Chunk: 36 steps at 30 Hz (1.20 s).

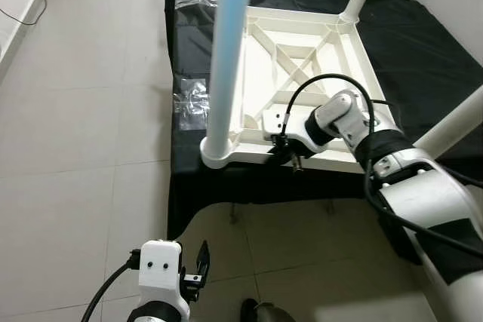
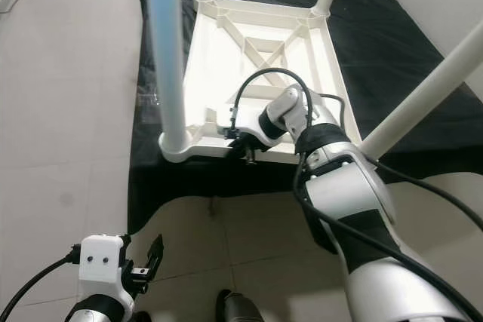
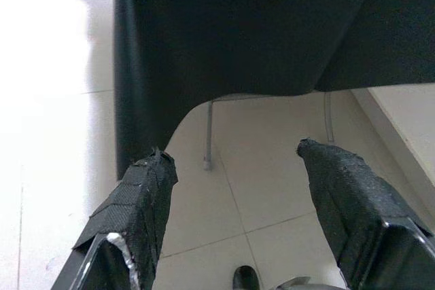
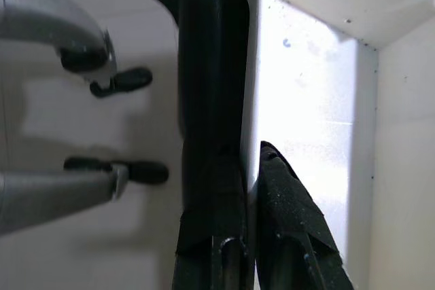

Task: Building children table

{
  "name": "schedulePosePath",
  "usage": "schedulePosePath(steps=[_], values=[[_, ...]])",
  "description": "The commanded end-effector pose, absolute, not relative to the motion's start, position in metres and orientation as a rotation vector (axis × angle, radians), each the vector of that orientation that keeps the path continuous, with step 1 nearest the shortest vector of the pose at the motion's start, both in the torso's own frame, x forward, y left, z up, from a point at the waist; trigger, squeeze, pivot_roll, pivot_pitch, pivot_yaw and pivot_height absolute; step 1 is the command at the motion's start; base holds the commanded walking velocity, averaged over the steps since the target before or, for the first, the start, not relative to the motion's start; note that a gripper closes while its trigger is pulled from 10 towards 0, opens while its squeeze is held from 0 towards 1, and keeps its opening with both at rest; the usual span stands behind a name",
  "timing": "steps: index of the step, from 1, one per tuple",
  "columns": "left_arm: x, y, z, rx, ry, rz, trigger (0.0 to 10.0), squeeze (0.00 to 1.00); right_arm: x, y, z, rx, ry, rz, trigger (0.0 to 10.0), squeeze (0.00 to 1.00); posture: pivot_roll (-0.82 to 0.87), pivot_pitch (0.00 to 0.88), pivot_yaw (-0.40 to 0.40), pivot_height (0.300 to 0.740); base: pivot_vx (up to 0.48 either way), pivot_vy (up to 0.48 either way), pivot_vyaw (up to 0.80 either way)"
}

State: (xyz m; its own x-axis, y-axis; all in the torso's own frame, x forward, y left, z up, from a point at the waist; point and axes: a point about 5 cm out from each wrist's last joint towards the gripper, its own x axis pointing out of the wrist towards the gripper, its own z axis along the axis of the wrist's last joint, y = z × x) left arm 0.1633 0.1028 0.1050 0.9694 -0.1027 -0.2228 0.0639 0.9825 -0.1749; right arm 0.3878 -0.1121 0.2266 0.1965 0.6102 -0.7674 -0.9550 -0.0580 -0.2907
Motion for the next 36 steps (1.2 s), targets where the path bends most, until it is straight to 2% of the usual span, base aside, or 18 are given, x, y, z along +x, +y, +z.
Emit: schedulePosePath(steps=[1, 12, 17, 31, 36], values=[[0.161, 0.077, 0.123, -0.273, 0.183, -0.166, 10.0, 0.00, 0.384, -0.085, 0.232, -0.951, 0.358, 1.458, 0.0, 0.00, -0.01, 0.245, -0.098, 0.740, 0.000, 0.000, 0.00], [0.164, 0.077, 0.122, -0.273, 0.179, -0.168, 10.0, 0.00, 0.379, -0.049, 0.236, -0.938, 0.221, 1.504, 0.0, 0.00, -0.01, 0.236, -0.107, 0.740, 0.000, 0.000, 0.00], [0.164, 0.076, 0.122, -0.272, 0.179, -0.169, 10.0, 0.00, 0.378, -0.042, 0.239, -0.941, 0.176, 1.507, 0.0, 0.00, -0.01, 0.236, -0.107, 0.740, 0.000, 0.000, 0.00], [0.165, 0.076, 0.122, -0.273, 0.180, -0.172, 10.0, 0.00, 0.381, -0.043, 0.238, -1.006, 0.155, 1.437, 0.0, 0.00, -0.01, 0.226, -0.106, 0.740, 0.000, 0.000, 0.00], [0.165, 0.075, 0.121, -0.273, 0.182, -0.175, 10.0, 0.00, 0.388, -0.061, 0.242, -1.165, 0.184, 1.342, 0.0, 0.00, -0.02, 0.218, -0.105, 0.740, 0.000, 0.000, 0.00]])
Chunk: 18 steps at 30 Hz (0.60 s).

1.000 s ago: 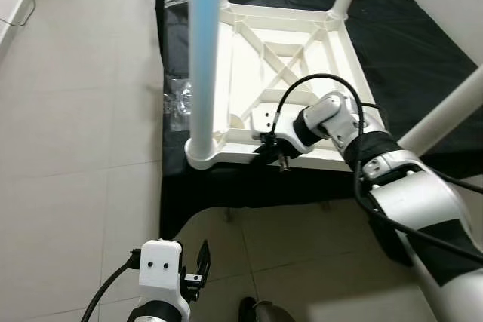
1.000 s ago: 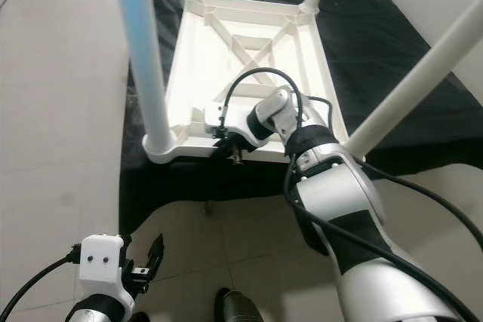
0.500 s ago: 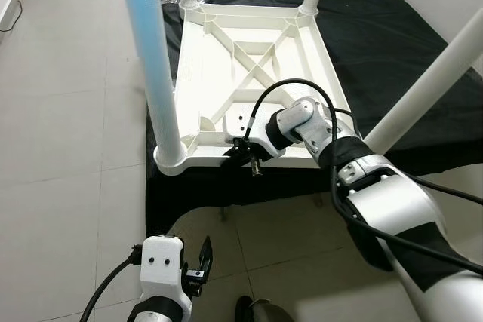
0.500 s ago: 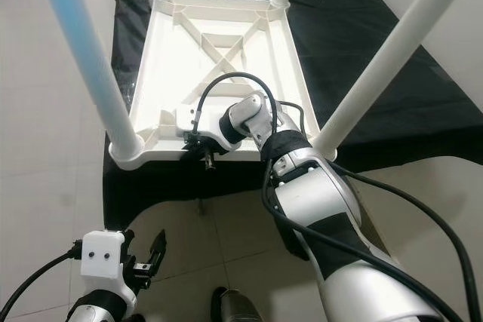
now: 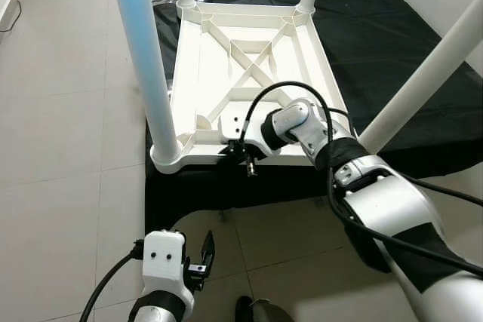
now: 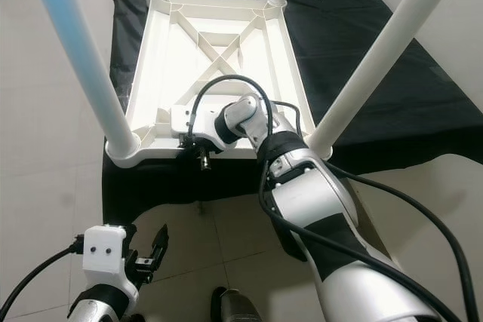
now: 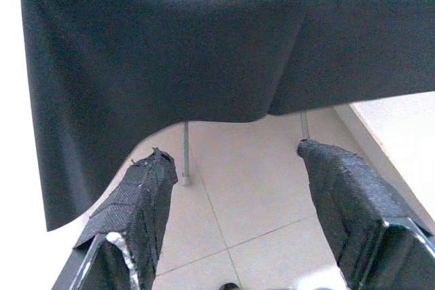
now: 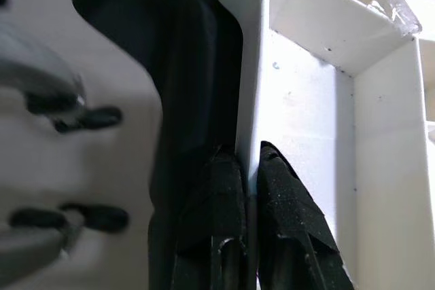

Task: Building children table

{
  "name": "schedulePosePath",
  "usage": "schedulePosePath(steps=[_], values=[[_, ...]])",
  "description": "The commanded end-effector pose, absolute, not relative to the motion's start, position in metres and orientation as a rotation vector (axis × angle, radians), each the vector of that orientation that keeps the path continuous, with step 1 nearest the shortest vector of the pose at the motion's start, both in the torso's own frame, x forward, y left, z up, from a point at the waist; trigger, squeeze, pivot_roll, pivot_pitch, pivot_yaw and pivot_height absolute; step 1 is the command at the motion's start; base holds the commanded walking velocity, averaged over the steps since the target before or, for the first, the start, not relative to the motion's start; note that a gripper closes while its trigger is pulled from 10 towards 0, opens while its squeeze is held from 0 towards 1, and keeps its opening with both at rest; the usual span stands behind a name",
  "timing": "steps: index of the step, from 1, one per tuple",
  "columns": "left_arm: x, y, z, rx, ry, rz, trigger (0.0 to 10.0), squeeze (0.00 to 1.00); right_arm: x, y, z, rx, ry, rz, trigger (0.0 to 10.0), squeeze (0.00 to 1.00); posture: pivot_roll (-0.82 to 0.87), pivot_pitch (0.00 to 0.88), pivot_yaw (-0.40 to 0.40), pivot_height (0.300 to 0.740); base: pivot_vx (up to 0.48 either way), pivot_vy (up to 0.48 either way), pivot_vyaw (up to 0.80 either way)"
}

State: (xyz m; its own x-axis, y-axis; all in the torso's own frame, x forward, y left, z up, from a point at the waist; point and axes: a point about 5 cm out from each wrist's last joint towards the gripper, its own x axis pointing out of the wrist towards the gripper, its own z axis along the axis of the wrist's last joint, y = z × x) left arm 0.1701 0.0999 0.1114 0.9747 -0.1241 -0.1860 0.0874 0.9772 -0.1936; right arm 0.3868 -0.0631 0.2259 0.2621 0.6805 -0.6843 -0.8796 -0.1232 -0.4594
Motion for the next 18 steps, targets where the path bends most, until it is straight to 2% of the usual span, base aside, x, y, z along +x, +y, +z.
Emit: schedulePosePath(steps=[1, 5, 18], values=[[0.165, 0.075, 0.121, -0.273, 0.182, -0.175, 10.0, 0.00, 0.388, -0.061, 0.242, -1.165, 0.184, 1.342, 0.0, 0.00, -0.02, 0.218, -0.105, 0.740, 0.000, 0.000, 0.00], [0.165, 0.075, 0.120, -0.273, 0.184, -0.178, 10.0, 0.00, 0.390, -0.070, 0.245, -1.253, 0.202, 1.332, 0.0, 0.00, -0.02, 0.209, -0.100, 0.740, 0.000, 0.000, 0.00], [0.166, 0.076, 0.119, -0.270, 0.186, -0.181, 10.0, 0.00, 0.389, -0.075, 0.243, -1.316, 0.220, 1.349, 0.0, 0.00, -0.02, 0.200, -0.097, 0.740, 0.000, 0.000, 0.00]])
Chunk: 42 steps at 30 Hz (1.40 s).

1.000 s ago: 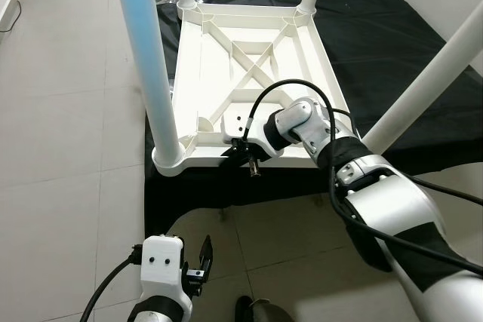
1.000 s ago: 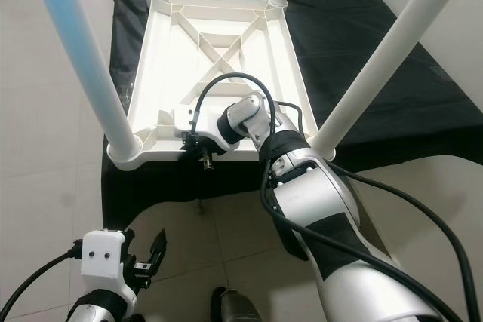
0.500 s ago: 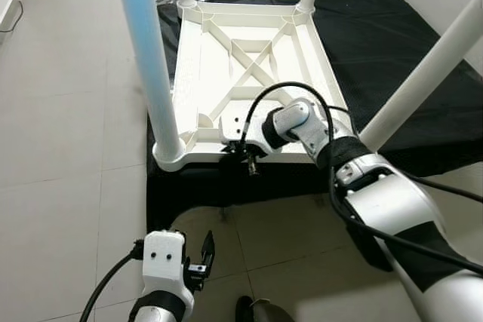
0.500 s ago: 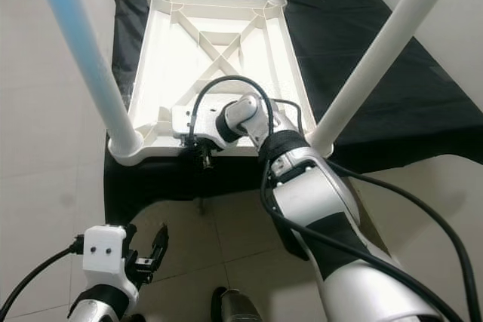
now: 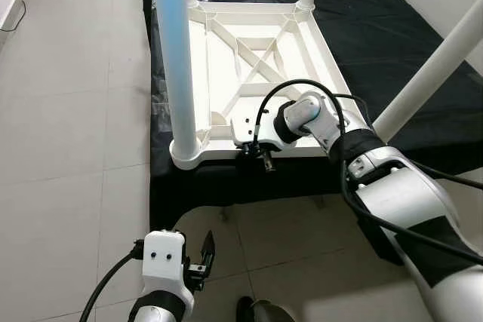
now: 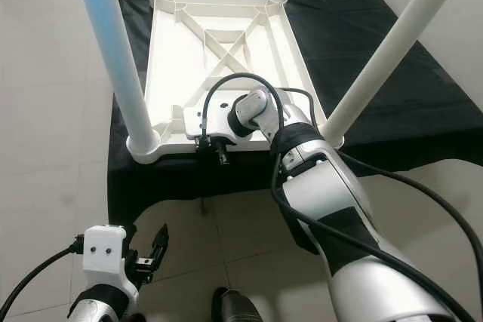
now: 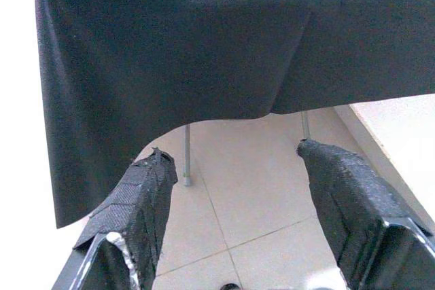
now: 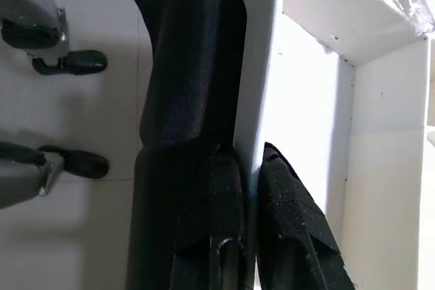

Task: Building children table

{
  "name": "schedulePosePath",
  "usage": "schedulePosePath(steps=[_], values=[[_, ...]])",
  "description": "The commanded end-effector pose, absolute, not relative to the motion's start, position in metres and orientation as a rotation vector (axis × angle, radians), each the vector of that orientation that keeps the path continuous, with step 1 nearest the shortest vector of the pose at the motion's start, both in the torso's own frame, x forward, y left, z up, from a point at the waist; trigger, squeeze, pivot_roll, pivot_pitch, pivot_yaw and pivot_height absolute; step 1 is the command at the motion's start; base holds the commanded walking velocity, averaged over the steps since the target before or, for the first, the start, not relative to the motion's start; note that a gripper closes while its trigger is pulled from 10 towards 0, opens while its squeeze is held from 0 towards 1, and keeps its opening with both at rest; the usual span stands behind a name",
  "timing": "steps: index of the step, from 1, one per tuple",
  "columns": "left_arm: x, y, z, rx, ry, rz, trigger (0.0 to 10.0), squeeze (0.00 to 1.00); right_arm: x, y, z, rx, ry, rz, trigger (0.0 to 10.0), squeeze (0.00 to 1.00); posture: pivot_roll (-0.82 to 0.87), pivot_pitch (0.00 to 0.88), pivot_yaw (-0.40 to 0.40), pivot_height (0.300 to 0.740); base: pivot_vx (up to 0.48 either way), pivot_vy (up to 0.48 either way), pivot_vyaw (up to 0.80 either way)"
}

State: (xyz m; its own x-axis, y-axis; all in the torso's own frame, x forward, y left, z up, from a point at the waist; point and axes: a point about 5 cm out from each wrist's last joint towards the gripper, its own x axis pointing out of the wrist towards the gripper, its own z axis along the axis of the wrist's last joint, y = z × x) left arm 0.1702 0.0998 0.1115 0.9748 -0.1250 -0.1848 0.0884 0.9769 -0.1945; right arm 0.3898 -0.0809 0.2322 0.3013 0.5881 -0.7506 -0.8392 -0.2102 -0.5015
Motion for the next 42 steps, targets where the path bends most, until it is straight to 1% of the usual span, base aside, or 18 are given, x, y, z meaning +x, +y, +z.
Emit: schedulePosePath(steps=[1, 2, 5, 7, 8, 9, 16, 17, 18, 23, 25, 27, 32, 35, 37, 38, 41, 42], values=[[0.166, 0.076, 0.119, -0.270, 0.187, -0.181, 10.0, 0.00, 0.390, -0.075, 0.244, -1.349, 0.207, 1.323, 0.0, 0.00, -0.02, 0.200, -0.097, 0.740, 0.000, 0.000, 0.00], [0.166, 0.076, 0.118, -0.270, 0.187, -0.181, 10.0, 0.00, 0.391, -0.074, 0.245, -1.375, 0.188, 1.303, 10.0, 0.00, -0.01, 0.197, -0.097, 0.740, 0.000, 0.000, 0.00], [0.167, 0.077, 0.118, -0.269, 0.186, -0.181, 10.0, 0.00, 0.393, -0.072, 0.248, -1.387, 0.157, 1.264, 10.0, 0.00, -0.01, 0.196, -0.098, 0.740, 0.000, 0.000, 0.00], [0.167, 0.077, 0.118, -0.269, 0.186, -0.180, 10.0, 0.00, 0.393, -0.072, 0.249, -1.392, 0.149, 1.260, 10.0, 0.06, -0.01, 0.194, -0.098, 0.740, 0.000, 0.000, 0.00], [0.168, 0.077, 0.118, -0.268, 0.185, -0.180, 10.0, 0.00, 0.393, -0.072, 0.251, -1.385, 0.137, 1.254, 10.0, 0.84, -0.02, 0.193, -0.096, 0.740, 0.000, 0.000, 0.00], [0.169, 0.078, 0.117, -0.267, 0.186, -0.179, 10.0, 0.00, 0.394, -0.072, 0.252, -1.377, 0.131, 1.250, 10.0, 1.00, -0.02, 0.188, -0.093, 0.740, 0.000, 0.000, 0.00], [0.174, 0.081, 0.114, -0.260, 0.184, -0.177, 10.0, 0.00, 0.393, -0.078, 0.260, -1.359, 0.081, 1.255, 10.0, 1.00, -0.02, 0.170, -0.081, 0.740, 0.000, 0.000, 0.00], [0.175, 0.081, 0.113, -0.257, 0.183, -0.177, 10.0, 0.00, 0.393, -0.081, 0.260, -1.371, 0.086, 1.256, 10.0, 0.92, -0.03, 0.160, -0.076, 0.740, 0.000, 0.000, 0.00], [0.177, 0.082, 0.112, -0.255, 0.182, -0.178, 10.0, 0.00, 0.393, -0.086, 0.262, -1.376, 0.101, 1.259, 10.0, 0.00, -0.03, 0.147, -0.069, 0.740, 0.000, 0.000, 0.00], [0.184, 0.085, 0.108, -0.251, 0.183, -0.178, 10.0, 0.00, 0.394, -0.103, 0.266, -1.344, 0.158, 1.253, 10.0, 0.00, -0.04, 0.121, -0.056, 0.740, 0.000, 0.000, 0.00], [0.190, 0.089, 0.104, -0.248, 0.184, -0.176, 10.0, 0.00, 0.396, -0.116, 0.279, -1.161, 0.095, 1.203, 10.0, 0.00, -0.06, 0.085, -0.036, 0.740, 0.000, 0.000, 0.00], [0.190, 0.089, 0.104, -0.248, 0.184, -0.176, 10.0, 0.00, 0.396, -0.116, 0.279, -1.161, 0.095, 1.203, 10.0, 0.00, -0.06, 0.085, -0.036, 0.740, 0.000, 0.000, 0.00], [0.197, 0.094, 0.100, -0.233, 0.182, -0.175, 10.0, 0.00, 0.399, -0.128, 0.279, -0.962, 0.027, 1.094, 10.0, 0.00, -0.07, 0.063, -0.025, 0.740, 0.000, 0.000, 0.00], [0.200, 0.100, 0.095, -0.227, 0.189, -0.169, 10.0, 0.00, 0.396, -0.127, 0.265, -0.762, -0.079, 1.076, 10.0, 0.00, -0.07, 0.042, 0.004, 0.740, 0.000, 0.000, 0.00], [0.200, 0.100, 0.095, -0.227, 0.189, -0.169, 10.0, 0.00, 0.396, -0.127, 0.265, -0.762, -0.079, 1.076, 10.0, 0.00, -0.07, 0.042, 0.004, 0.740, 0.000, 0.000, 0.00], [0.201, 0.104, 0.093, -0.217, 0.191, -0.164, 10.0, 0.00, 0.392, -0.123, 0.247, -0.600, -0.139, 1.002, 10.0, 0.00, -0.06, 0.031, 0.017, 0.740, 0.000, 0.000, 0.00], [0.202, 0.106, 0.093, -0.211, 0.190, -0.162, 10.0, 0.00, 0.388, -0.123, 0.234, -0.552, -0.167, 0.957, 10.0, 0.00, -0.06, 0.031, 0.017, 0.740, 0.000, 0.000, 0.00], [0.203, 0.107, 0.092, -0.201, 0.190, -0.160, 10.0, 0.00, 0.380, -0.123, 0.206, -0.407, -0.158, 0.858, 10.0, 0.00, -0.06, 0.029, 0.023, 0.740, 0.000, 0.000, 0.00]])
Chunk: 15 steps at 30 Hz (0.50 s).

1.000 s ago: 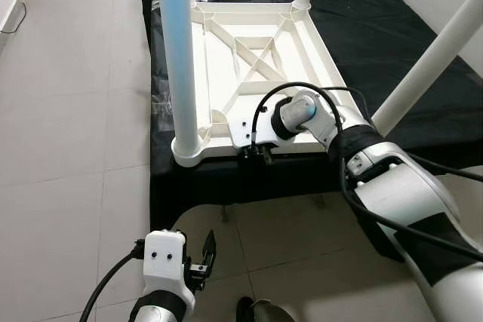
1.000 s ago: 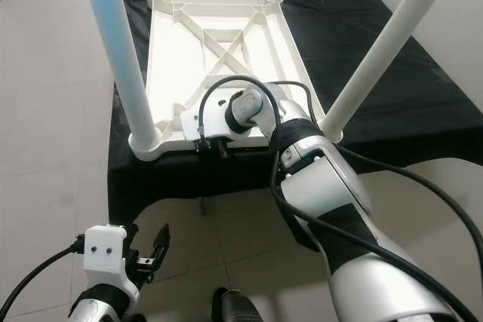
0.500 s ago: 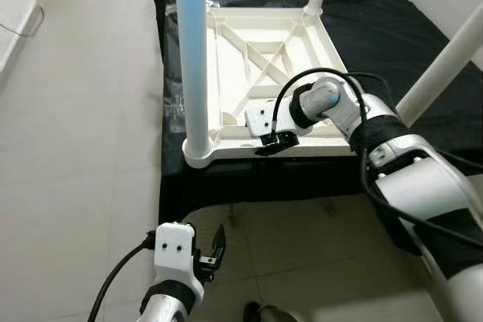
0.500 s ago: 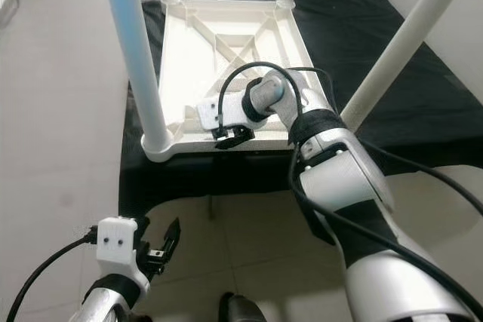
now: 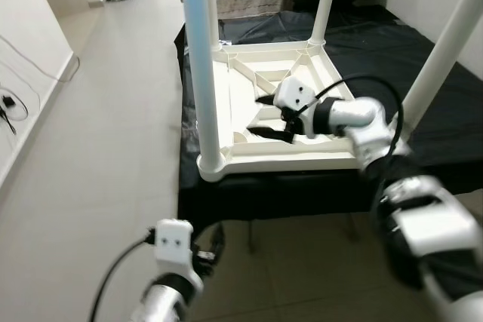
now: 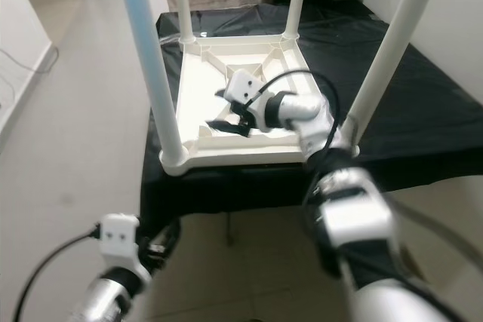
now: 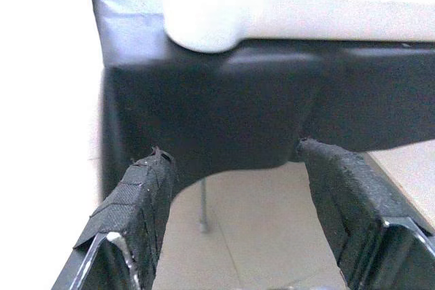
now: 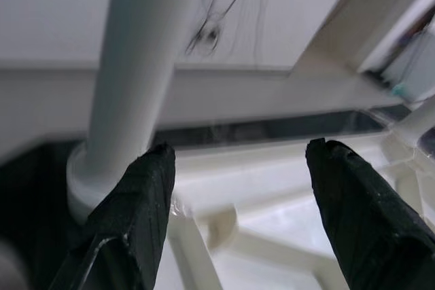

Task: Building children table

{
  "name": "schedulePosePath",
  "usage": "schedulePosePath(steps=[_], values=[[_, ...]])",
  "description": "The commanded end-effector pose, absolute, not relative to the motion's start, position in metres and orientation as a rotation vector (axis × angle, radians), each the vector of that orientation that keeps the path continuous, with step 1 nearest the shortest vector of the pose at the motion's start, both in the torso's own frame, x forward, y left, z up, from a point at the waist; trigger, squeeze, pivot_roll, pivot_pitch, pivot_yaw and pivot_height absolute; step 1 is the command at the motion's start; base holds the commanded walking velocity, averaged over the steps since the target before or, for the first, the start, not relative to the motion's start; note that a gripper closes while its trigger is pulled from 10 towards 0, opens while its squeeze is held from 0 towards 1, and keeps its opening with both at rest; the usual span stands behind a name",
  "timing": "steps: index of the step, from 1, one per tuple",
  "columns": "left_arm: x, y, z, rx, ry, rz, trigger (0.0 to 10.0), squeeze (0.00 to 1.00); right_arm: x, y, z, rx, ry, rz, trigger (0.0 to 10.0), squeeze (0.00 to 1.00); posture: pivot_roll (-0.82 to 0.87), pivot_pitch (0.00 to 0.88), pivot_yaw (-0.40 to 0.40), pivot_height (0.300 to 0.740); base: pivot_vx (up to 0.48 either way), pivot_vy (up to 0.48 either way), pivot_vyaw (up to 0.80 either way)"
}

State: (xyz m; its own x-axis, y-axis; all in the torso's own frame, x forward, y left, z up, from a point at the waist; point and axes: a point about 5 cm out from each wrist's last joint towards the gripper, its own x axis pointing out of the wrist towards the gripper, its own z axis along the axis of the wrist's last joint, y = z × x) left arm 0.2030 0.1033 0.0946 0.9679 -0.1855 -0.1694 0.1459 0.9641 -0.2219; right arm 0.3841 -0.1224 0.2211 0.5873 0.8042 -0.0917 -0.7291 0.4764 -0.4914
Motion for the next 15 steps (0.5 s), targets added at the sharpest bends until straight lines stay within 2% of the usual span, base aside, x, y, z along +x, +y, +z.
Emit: schedulePosePath(steps=[1, 4, 5, 6, 9, 12, 15], values=[[0.203, 0.107, 0.092, -0.201, 0.190, -0.160, 10.0, 0.00, 0.380, -0.123, 0.206, -0.407, -0.158, 0.858, 10.0, 0.00, -0.06, 0.029, 0.023, 0.740, 0.000, 0.000, 0.00], [0.203, 0.108, 0.092, -0.198, 0.188, -0.160, 10.0, 0.00, 0.369, -0.123, 0.193, -0.364, -0.197, 0.824, 10.0, 0.00, -0.06, 0.025, 0.020, 0.740, 0.000, 0.000, 0.00], [0.204, 0.109, 0.091, -0.197, 0.187, -0.160, 10.0, 0.00, 0.364, -0.124, 0.185, -0.294, -0.205, 0.763, 10.0, 0.00, -0.06, 0.022, 0.025, 0.740, 0.000, 0.000, 0.00], [0.205, 0.110, 0.091, -0.191, 0.185, -0.162, 10.0, 0.00, 0.349, -0.128, 0.159, -0.211, -0.181, 0.620, 10.0, 0.00, -0.06, 0.023, 0.027, 0.740, 0.000, 0.000, 0.00], [0.205, 0.110, 0.090, -0.189, 0.182, -0.163, 10.0, 0.00, 0.341, -0.130, 0.151, -0.191, -0.167, 0.572, 10.0, 0.00, -0.06, 0.023, 0.027, 0.740, 0.000, 0.000, 0.00], [0.202, 0.109, 0.098, -0.111, 0.134, -0.156, 10.0, 0.00, 0.318, -0.126, 0.127, -0.029, -0.123, 0.510, 10.0, 0.00, -0.06, 0.020, 0.027, 0.740, 0.000, 0.000, 0.00], [0.202, 0.110, 0.099, -0.107, 0.124, -0.152, 10.0, 0.00, 0.315, -0.123, 0.126, -0.033, -0.114, 0.501, 10.0, 0.00, -0.05, 0.007, 0.028, 0.740, 0.000, 0.000, 0.00]])
